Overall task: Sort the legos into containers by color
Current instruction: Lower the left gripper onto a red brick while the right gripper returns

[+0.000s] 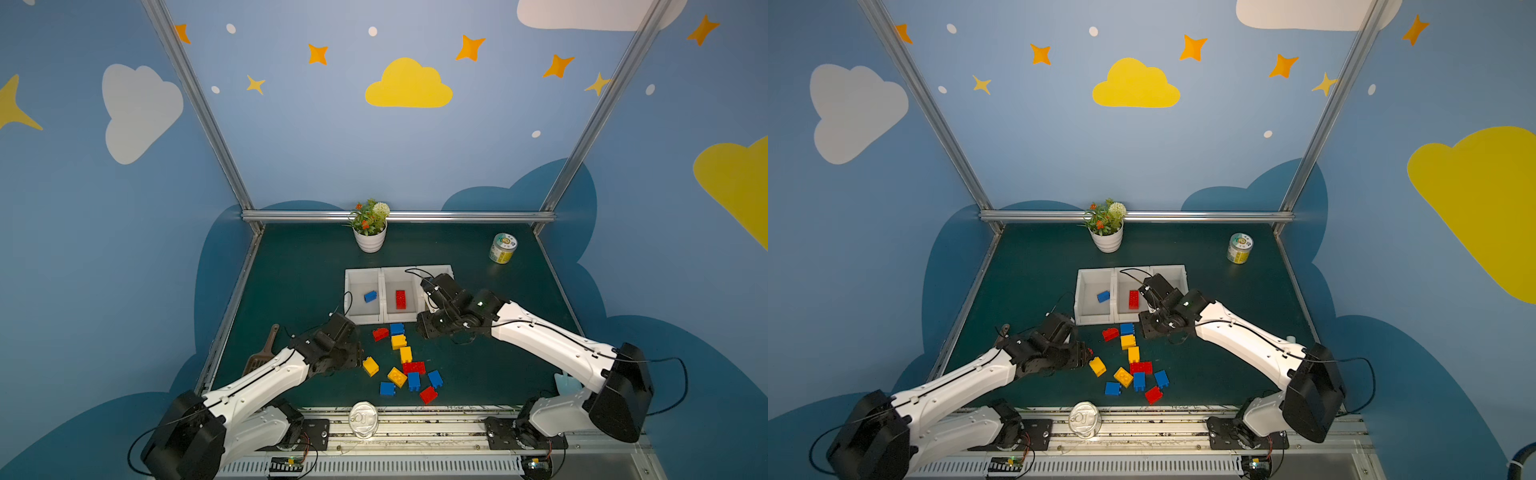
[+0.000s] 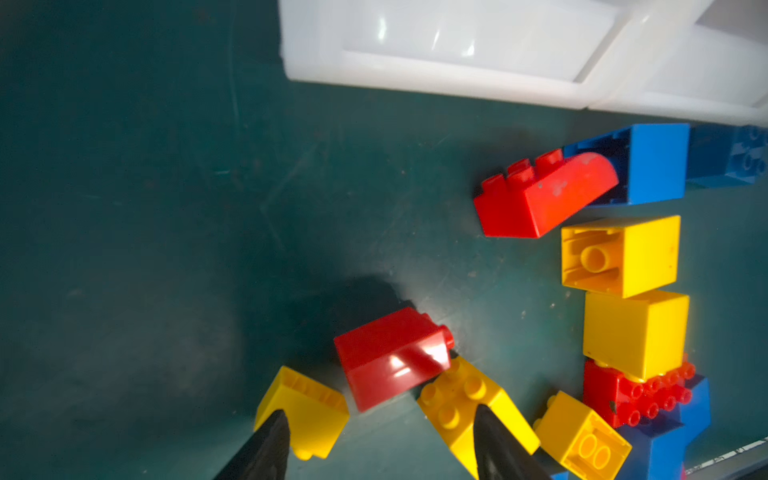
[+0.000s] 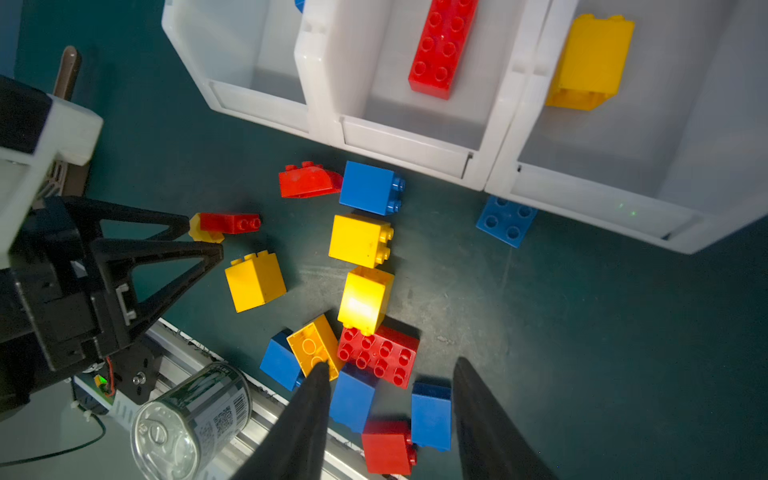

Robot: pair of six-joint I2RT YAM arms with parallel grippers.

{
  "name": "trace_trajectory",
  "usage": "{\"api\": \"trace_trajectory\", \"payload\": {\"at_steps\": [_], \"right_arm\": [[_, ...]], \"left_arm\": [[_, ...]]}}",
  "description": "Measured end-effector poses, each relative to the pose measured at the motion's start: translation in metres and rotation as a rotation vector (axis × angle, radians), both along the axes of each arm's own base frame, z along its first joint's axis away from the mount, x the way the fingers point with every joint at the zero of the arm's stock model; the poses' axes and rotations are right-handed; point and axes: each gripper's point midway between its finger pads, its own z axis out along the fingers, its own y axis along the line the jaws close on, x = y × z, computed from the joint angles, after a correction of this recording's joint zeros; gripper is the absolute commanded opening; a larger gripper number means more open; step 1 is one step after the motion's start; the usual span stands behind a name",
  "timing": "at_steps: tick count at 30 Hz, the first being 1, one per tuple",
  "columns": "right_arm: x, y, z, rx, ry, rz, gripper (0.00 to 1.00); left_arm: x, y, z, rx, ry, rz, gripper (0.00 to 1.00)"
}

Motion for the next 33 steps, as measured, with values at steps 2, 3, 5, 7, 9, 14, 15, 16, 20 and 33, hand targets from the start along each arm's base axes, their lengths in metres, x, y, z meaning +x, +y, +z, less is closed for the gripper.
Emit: {"api": "trace_trajectory", "payload": {"at_steps": [2, 3, 5, 7, 9, 14, 15, 16, 20, 33], "right_arm": [[0.001, -0.004, 0.002, 0.007, -0.004, -0.022, 0.49], [0.002, -0.005, 0.003, 0.010, -0.007, -0.028, 0.49], [0.002, -0.007, 0.004, 0.015, -0.010, -0.037, 0.49], [0.003, -0.007, 0.005, 0.017, -0.012, -0.041, 0.49], [0.003, -0.007, 0.005, 0.020, -0.016, -0.041, 0.49], [0.001, -0.010, 0.002, 0.017, -0.010, -0.047, 0.49], [0.000, -0.011, 0.002, 0.017, -0.009, -0.048, 0.49], [0.000, -0.011, 0.001, 0.017, -0.009, -0.049, 0.49], [0.000, -0.013, 0.002, 0.021, -0.012, -0.053, 0.49], [-0.001, -0.017, 0.004, 0.030, -0.013, -0.067, 0.48]], "left_arm": [[0.004, -0.005, -0.001, 0.006, 0.013, -0.007, 0.70], [0.005, -0.006, -0.001, 0.010, 0.018, -0.010, 0.69], [0.009, -0.009, -0.001, 0.020, 0.030, -0.013, 0.69], [0.010, -0.012, -0.003, 0.029, 0.041, -0.018, 0.69], [0.010, -0.013, -0.005, 0.039, 0.053, -0.022, 0.69], [0.012, -0.016, -0.008, 0.063, 0.067, -0.032, 0.64], [0.012, -0.017, -0.009, 0.068, 0.071, -0.033, 0.63], [0.013, -0.017, -0.010, 0.073, 0.074, -0.034, 0.62], [0.011, -0.017, -0.017, 0.095, 0.092, -0.038, 0.57], [0.012, -0.014, -0.026, 0.144, 0.100, -0.046, 0.54]]}}
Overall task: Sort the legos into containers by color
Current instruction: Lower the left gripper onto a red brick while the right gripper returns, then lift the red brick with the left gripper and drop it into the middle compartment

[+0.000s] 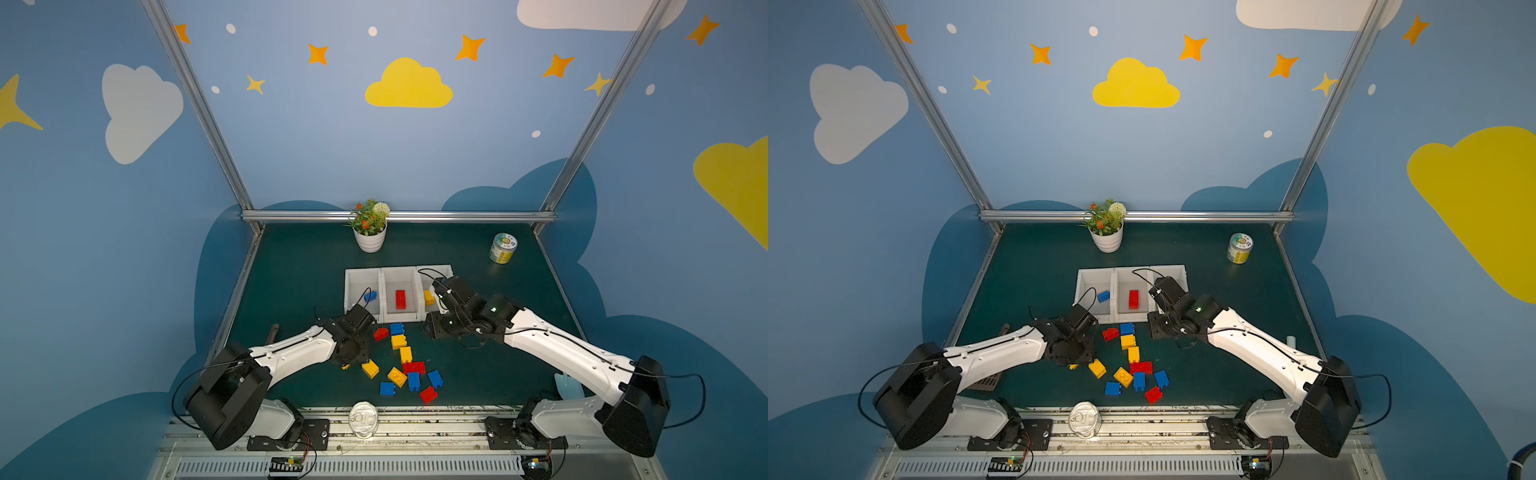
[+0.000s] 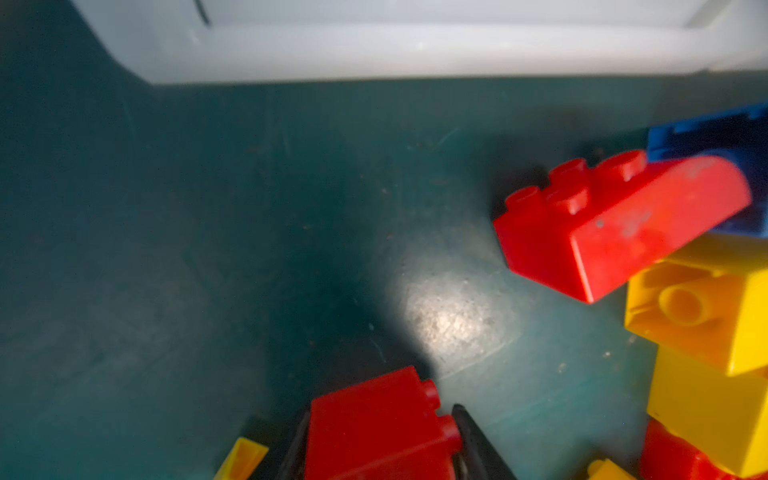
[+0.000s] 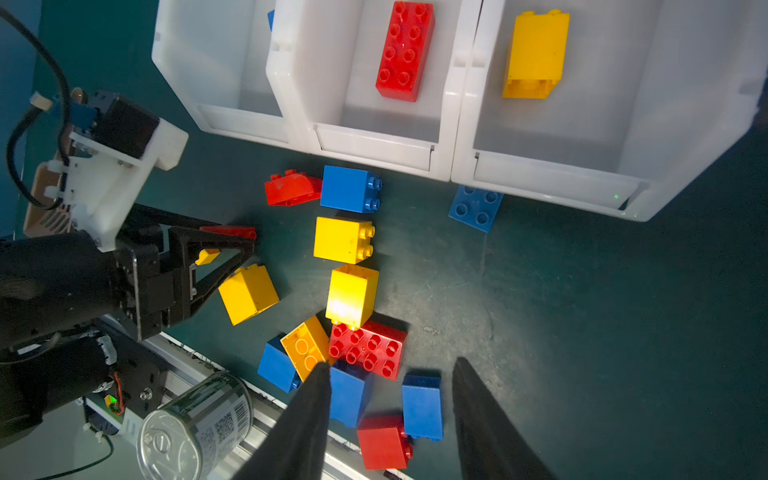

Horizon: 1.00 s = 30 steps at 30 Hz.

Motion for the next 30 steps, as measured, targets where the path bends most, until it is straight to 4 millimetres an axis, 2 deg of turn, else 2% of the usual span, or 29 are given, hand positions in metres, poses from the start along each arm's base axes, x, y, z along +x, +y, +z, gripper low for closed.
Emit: {"api": "trace_trajectory", "payload": {"at_steps": [13, 21, 23, 26, 30], "right_arm": [[0.000, -0.001, 0.001, 0.004, -0.001, -0.008, 0.47], [0.000, -0.002, 0.003, 0.003, -0.006, -0.010, 0.47], [0.000, -0.003, 0.004, 0.003, -0.012, -0.013, 0.47], [0.001, -0.007, 0.010, 0.008, -0.030, -0.020, 0.47], [0.002, -0.013, 0.022, 0.024, -0.073, -0.030, 0.46]], "left_arm": [[0.015, -0.008, 0.001, 0.028, -0.015, -0.040, 0.42], [0.015, -0.009, 0.003, 0.041, -0.017, -0.067, 0.40], [0.015, -0.013, 0.009, 0.040, -0.022, -0.086, 0.40], [0.025, -0.027, 0.029, 0.010, -0.065, -0.118, 0.40], [0.053, -0.057, 0.072, -0.069, -0.166, -0.160, 0.41]]}}
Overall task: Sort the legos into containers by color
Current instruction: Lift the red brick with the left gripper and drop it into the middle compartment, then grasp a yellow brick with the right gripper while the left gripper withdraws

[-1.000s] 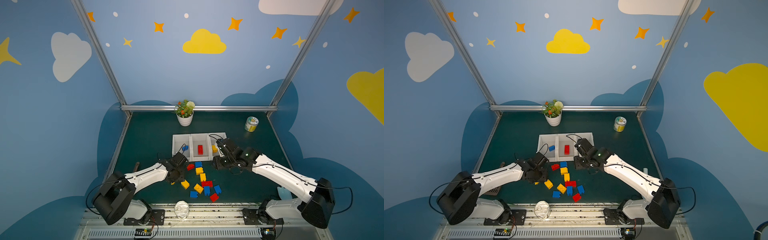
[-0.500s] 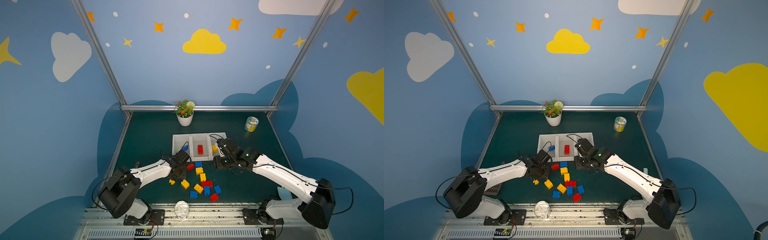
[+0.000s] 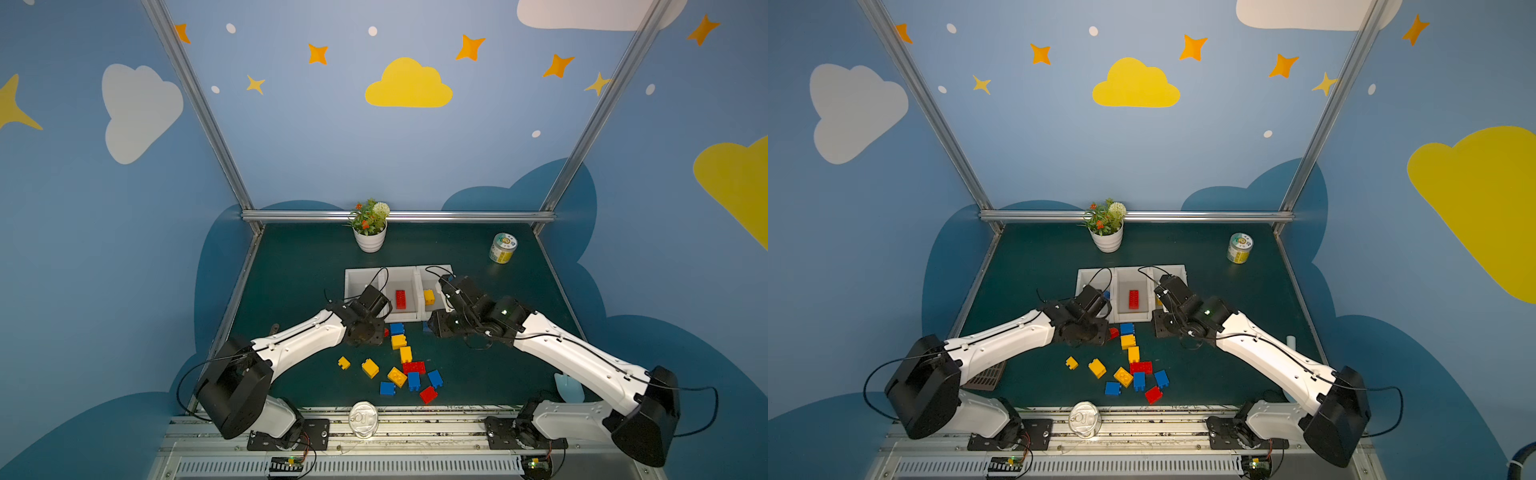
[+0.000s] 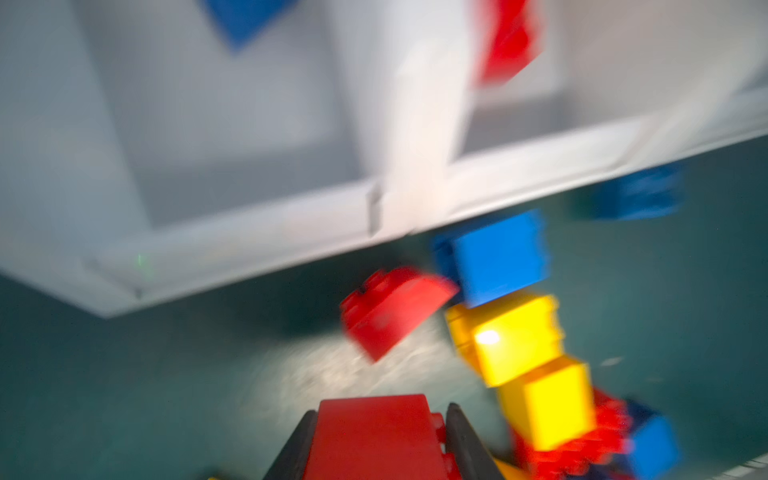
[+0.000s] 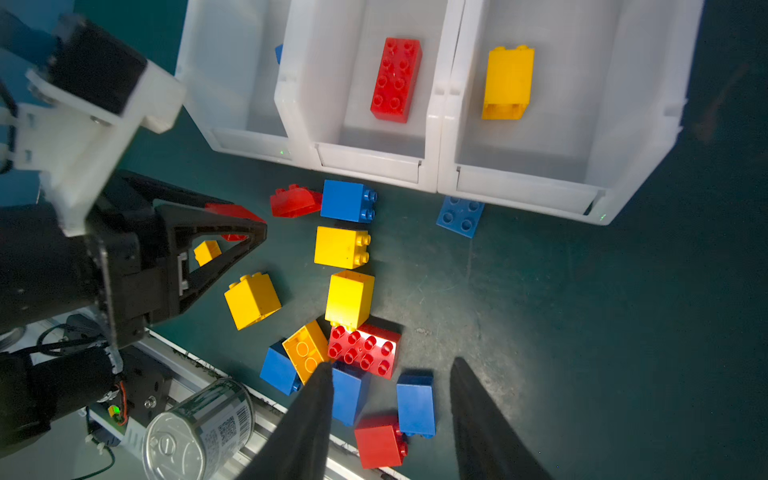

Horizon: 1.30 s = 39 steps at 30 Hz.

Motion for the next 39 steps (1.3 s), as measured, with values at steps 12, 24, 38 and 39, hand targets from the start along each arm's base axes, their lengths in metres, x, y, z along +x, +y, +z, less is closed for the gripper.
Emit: {"api": "trace_trajectory", "payload": {"at_steps": [12, 24, 38, 39], "right_arm": [[-0.015, -0.047, 0.006, 0.024, -0.135, -0.070, 0.45], [-0.021, -0.072, 0.018, 0.055, -0.220, -0.134, 0.48], [-0.021, -0.065, 0.002, 0.030, -0.154, -0.128, 0.47], [-0.022, -0.063, -0.002, 0.023, -0.137, -0.124, 0.47]], "left_arm": [[0.092, -0.080, 0.015, -0.007, -0.063, -0.140, 0.42], [0.104, -0.087, -0.012, 0.025, 0.003, -0.177, 0.59], [0.086, -0.067, 0.035, -0.039, -0.079, -0.156, 0.61], [0.085, -0.064, 0.039, -0.046, -0.087, -0.152, 0.61]]}}
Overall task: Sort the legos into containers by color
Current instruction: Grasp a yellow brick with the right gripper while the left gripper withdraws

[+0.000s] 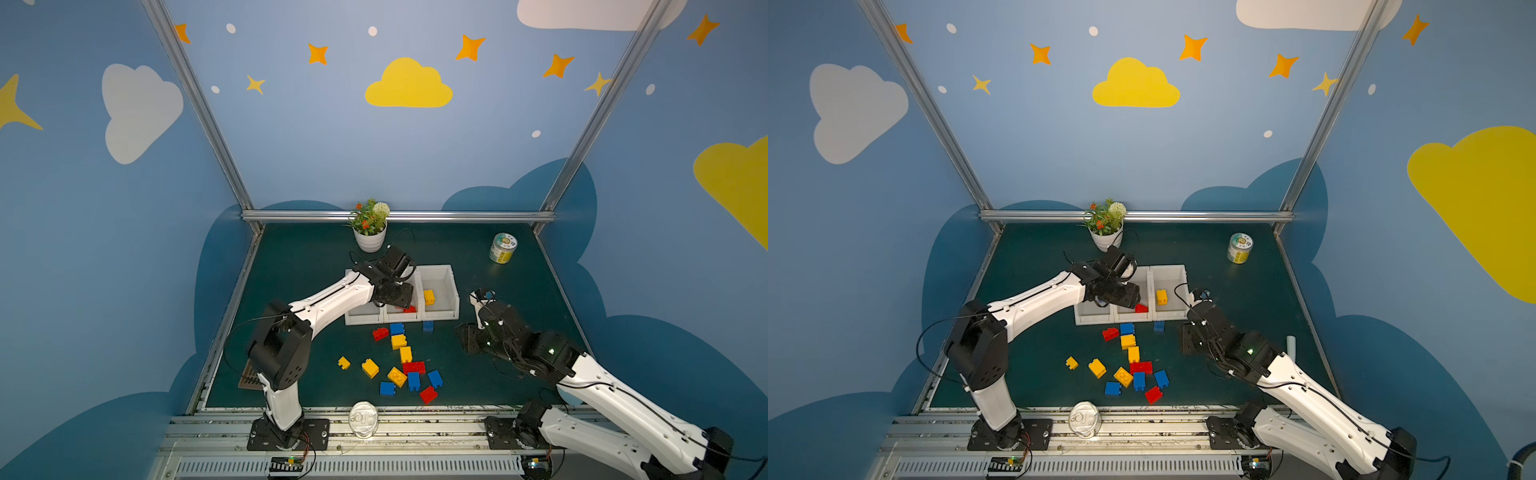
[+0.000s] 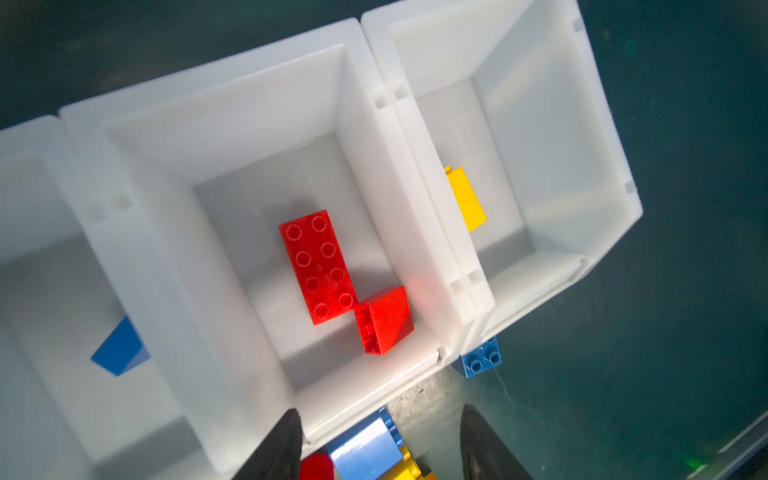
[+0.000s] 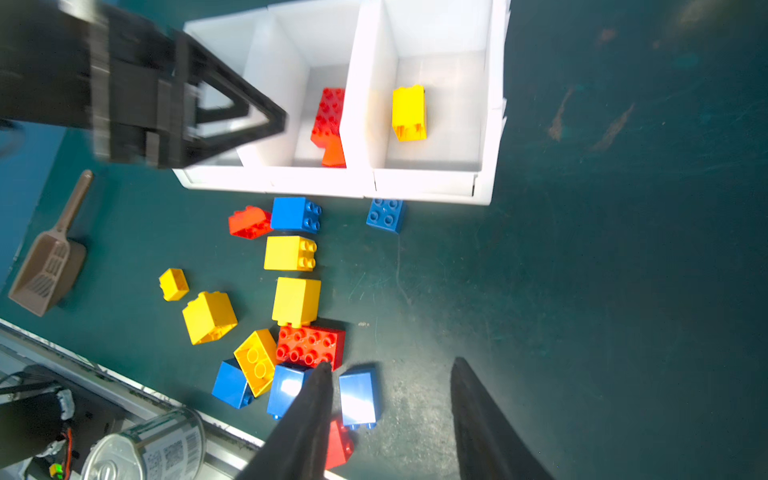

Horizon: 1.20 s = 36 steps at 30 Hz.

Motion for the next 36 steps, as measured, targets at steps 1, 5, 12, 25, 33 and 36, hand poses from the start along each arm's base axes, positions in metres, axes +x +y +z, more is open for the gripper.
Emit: {"api": "trace_trajectory", "payload": {"at_steps": [1, 5, 12, 25, 33, 36], "right_arm": [[-0.001, 0.002, -0.005, -0.008, 0.023, 0.004, 0.47], [-0.008, 0.011, -0.027, -0.043, 0.111, 0.023, 0.47], [-0.025, 0.038, -0.057, -0.073, 0.206, 0.096, 0.47], [-0.021, 0.139, -0.100, -0.175, 0.401, 0.200, 0.55], [-0.023, 0.148, -0.121, -0.247, 0.460, 0.199, 0.56], [-0.023, 0.146, -0.127, -0.265, 0.474, 0.193, 0.55]], "left_arm": [[-0.002, 0.003, 0.003, -0.009, -0.007, 0.007, 0.61], [-0.015, 0.022, 0.008, -0.022, -0.014, 0.035, 0.62], [-0.045, 0.069, 0.014, -0.038, -0.033, 0.145, 0.63], [-0.086, 0.145, 0.015, -0.068, -0.122, 0.348, 0.64], [-0.104, 0.162, 0.004, -0.074, -0.112, 0.398, 0.65], [-0.107, 0.166, 0.003, -0.075, -0.111, 0.409, 0.65]]}}
